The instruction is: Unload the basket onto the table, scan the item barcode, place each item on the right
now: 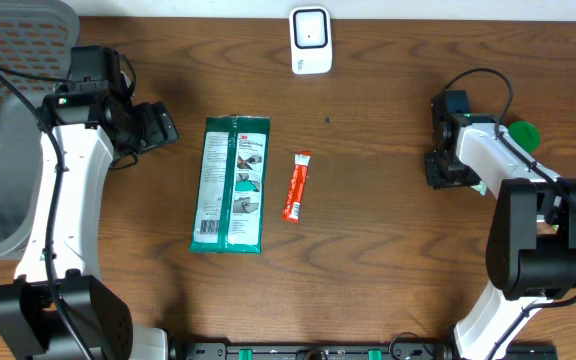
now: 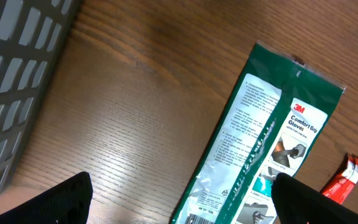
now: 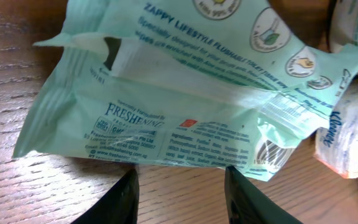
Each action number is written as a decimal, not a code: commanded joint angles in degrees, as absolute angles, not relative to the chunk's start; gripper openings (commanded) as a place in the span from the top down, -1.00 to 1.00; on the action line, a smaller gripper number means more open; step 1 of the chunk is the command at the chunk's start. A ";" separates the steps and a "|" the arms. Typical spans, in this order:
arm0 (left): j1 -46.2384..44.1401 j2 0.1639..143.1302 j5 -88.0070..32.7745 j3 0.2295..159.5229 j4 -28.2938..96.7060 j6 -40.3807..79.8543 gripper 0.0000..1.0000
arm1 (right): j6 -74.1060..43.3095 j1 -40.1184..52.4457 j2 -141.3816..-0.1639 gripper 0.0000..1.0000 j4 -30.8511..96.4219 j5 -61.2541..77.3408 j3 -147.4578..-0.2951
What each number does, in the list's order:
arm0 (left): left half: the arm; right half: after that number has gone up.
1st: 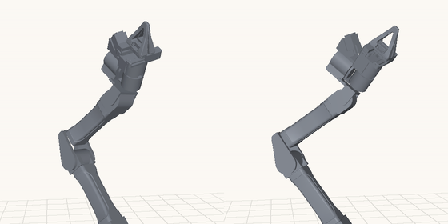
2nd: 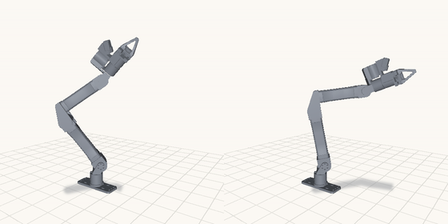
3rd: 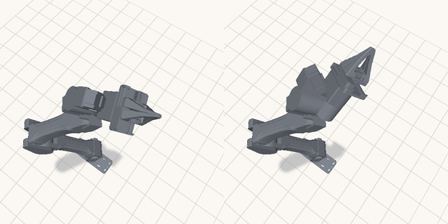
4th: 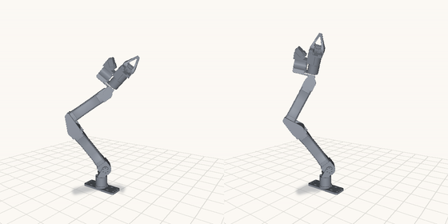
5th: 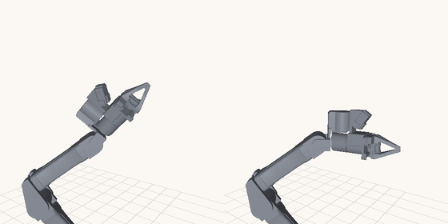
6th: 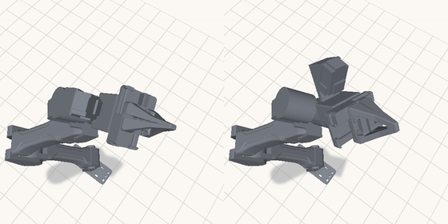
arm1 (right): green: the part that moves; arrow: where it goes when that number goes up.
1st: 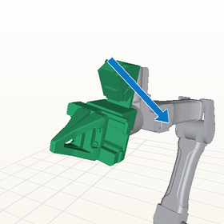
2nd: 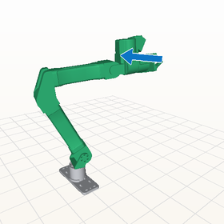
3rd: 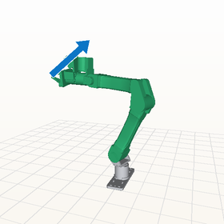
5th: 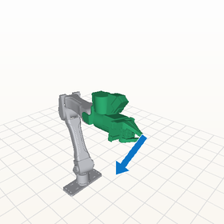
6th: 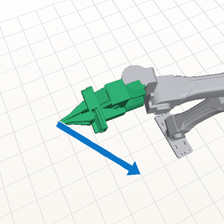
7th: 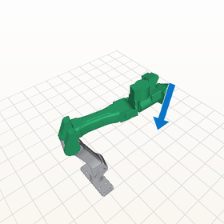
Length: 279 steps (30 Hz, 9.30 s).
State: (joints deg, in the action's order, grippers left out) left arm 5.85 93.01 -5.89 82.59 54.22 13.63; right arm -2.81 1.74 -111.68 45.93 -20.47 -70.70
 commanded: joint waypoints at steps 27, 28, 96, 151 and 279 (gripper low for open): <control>6.09 93.23 -5.80 82.74 54.57 13.30 -0.85 | -14.33 10.37 -109.78 -0.98 43.59 37.32 -80.12; 6.09 93.23 -5.80 82.74 54.57 13.30 -0.85 | -15.86 11.81 -109.78 -0.99 42.06 37.32 -80.12; 6.09 93.23 -5.80 82.74 54.57 13.30 -0.85 | -32.49 40.21 -121.71 0.98 24.32 -10.35 -80.12; 6.09 93.23 -5.80 82.74 54.57 13.30 -0.85 | -5.45 37.54 -118.30 0.45 68.69 2.17 -89.14; 6.09 93.23 -5.80 82.74 54.54 13.30 -0.85 | -6.81 42.48 -115.07 0.70 51.72 -2.66 -71.68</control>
